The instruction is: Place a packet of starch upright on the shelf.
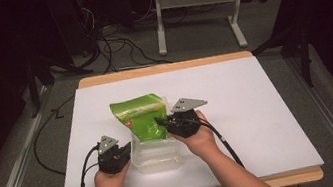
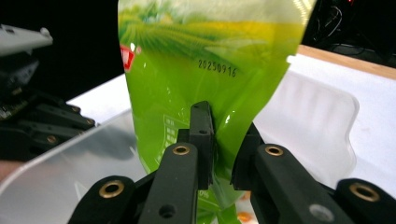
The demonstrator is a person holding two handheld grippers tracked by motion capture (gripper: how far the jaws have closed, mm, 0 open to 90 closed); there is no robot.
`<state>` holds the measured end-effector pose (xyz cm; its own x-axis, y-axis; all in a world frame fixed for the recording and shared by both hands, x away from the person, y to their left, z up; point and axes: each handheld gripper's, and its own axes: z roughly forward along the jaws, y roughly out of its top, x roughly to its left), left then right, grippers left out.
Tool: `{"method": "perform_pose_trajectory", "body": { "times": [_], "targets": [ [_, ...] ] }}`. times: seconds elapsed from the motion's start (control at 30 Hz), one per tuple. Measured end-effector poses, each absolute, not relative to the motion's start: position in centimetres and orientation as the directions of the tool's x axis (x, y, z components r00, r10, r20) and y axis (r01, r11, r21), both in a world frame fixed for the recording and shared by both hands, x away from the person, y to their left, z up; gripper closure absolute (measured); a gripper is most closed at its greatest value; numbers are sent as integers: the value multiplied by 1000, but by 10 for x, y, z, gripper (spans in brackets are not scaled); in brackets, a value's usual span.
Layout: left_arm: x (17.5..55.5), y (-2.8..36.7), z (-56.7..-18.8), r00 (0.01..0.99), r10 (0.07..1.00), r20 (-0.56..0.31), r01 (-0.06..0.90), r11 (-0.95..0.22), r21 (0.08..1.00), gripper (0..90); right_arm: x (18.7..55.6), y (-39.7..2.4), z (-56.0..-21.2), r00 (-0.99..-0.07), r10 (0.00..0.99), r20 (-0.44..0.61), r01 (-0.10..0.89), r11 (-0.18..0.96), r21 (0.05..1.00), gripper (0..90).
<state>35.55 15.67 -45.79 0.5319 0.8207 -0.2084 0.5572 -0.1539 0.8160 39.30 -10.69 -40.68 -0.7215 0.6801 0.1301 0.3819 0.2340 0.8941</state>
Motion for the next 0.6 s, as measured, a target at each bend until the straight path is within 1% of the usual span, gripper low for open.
{"method": "perform_pose_trajectory", "body": {
  "times": [0.1,0.17,0.37,0.6],
  "targets": [
    [355,157,-458,533,820,-208,557,-154,816,900,392,-110,-414,-715,687,133,393,237,888,829],
    [355,157,-458,533,820,-209,557,-154,816,900,392,-113,-420,-712,685,154,407,224,885,831],
    [355,157,-458,533,821,-207,556,-155,816,900,387,-118,-433,-705,692,157,414,221,883,835],
    [355,156,-458,532,821,-205,556,-156,817,900,385,-121,-440,-703,694,155,409,216,887,835]
  ]
}}
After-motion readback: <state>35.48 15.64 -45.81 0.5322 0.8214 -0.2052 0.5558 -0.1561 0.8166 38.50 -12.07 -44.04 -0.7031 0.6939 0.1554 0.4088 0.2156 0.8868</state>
